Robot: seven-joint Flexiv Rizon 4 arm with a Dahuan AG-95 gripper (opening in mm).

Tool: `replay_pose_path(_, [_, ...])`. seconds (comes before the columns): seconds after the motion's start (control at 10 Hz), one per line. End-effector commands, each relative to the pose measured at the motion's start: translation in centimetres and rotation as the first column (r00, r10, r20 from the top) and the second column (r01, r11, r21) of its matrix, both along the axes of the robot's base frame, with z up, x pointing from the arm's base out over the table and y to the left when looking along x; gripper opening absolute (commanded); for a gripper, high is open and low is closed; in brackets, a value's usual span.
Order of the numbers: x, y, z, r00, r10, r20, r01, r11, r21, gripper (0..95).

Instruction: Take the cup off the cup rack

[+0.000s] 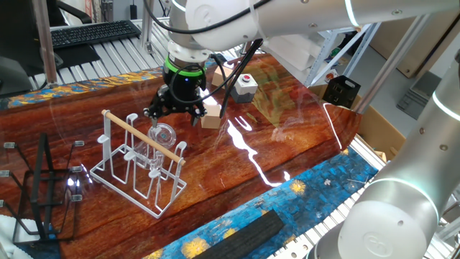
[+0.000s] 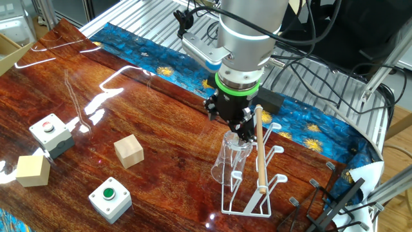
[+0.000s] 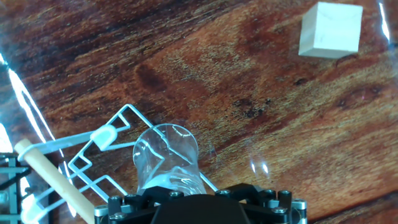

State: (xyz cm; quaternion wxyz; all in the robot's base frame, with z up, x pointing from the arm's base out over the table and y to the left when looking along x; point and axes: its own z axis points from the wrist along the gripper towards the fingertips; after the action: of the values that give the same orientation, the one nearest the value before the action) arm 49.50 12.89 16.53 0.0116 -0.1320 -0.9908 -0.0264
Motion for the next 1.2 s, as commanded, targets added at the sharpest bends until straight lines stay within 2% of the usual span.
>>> replay_pose_path(0.1, [0.05,-0.01,0.02,1.000,0.028,0.005,-0.028,0.999,-0.017,95.0])
replay_pose_path(0.3, [0.05,-0.01,0.02,0.998,0.063,0.013,-0.062,0.997,-0.046,95.0])
replay_pose_path(0.5, [0.05,-0.01,0.02,0.997,0.081,0.013,-0.080,0.995,-0.051,95.0])
replay_pose_path(1.0, [0.05,-0.01,0.02,0.995,0.097,0.014,-0.096,0.995,-0.034,95.0])
replay_pose_path(1.2, [0.05,-0.01,0.02,0.997,0.074,0.008,-0.074,0.997,-0.007,95.0])
